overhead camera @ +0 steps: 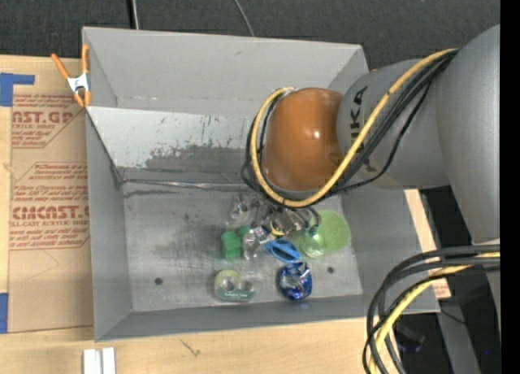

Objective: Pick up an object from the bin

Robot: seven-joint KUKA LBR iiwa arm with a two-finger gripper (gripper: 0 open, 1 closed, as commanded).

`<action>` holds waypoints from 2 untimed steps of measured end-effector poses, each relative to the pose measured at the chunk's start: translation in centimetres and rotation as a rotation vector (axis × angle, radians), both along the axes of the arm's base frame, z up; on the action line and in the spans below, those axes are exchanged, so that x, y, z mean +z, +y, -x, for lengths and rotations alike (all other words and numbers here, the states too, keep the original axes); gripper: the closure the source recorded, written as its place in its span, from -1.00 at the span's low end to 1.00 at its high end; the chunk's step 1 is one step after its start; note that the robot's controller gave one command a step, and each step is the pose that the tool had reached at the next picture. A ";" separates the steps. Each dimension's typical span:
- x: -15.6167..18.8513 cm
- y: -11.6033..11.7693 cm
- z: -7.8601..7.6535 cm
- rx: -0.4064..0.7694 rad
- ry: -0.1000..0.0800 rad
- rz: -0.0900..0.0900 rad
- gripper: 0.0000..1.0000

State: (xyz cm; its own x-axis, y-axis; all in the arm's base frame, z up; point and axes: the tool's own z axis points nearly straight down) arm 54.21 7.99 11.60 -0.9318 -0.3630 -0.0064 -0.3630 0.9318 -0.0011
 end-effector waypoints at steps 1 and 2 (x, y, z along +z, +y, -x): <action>2.2 0.1 -0.1 0.000 0.002 0.000 1.00; 6.2 0.2 -0.2 0.000 -0.001 0.000 1.00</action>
Offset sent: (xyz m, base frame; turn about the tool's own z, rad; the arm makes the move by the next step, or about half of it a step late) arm 0.0000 0.0000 0.0213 0.0000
